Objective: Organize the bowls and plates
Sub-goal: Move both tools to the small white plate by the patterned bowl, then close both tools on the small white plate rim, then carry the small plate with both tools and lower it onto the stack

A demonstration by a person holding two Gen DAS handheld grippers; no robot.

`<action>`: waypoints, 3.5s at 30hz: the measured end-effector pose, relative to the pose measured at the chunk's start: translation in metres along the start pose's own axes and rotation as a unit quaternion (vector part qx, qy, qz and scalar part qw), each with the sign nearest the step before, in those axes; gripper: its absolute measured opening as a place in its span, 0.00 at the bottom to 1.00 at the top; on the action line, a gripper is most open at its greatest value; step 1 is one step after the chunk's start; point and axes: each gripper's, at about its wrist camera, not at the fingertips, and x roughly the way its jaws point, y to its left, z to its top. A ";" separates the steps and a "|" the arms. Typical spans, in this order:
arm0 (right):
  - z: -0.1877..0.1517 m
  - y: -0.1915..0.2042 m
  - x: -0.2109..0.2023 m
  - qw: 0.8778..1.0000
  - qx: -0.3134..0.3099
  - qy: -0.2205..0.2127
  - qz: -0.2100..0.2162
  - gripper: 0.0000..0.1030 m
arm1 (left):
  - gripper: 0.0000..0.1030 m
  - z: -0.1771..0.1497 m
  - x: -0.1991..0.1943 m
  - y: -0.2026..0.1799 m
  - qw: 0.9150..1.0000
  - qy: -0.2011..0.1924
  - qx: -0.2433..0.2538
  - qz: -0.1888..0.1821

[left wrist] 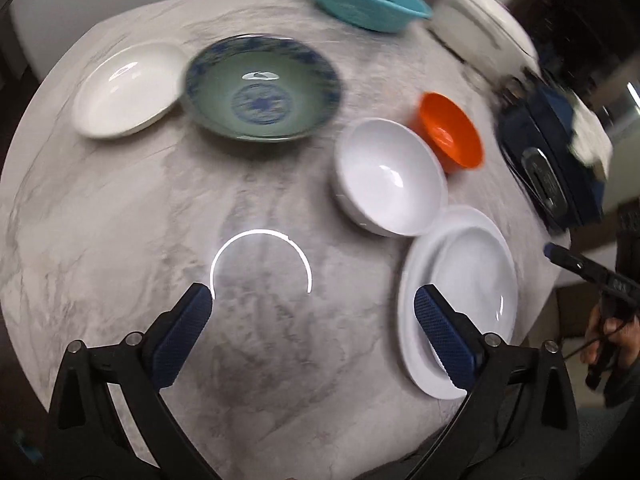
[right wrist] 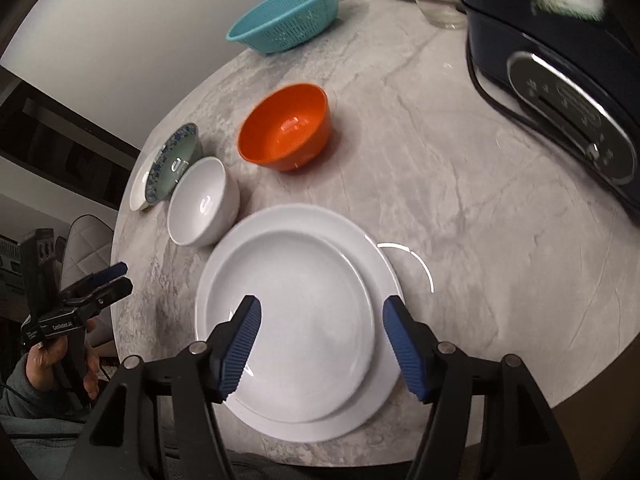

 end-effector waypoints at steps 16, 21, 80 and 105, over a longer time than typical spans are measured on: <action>0.207 0.242 0.093 0.956 -0.208 0.046 0.203 0.68 | 0.91 0.115 -0.028 0.190 0.983 -0.093 -0.154 0.042; 0.252 0.297 0.192 0.940 -0.215 0.156 0.215 0.63 | 0.75 0.134 0.003 0.240 0.979 -0.067 -0.192 0.006; 0.246 0.326 0.205 0.938 -0.232 0.219 0.132 0.12 | 0.08 0.153 -0.064 0.154 0.991 -0.068 -0.107 -0.032; 0.025 0.021 0.016 0.988 -0.009 0.133 0.082 0.12 | 0.10 -0.055 0.033 -0.147 0.991 0.086 0.081 -0.062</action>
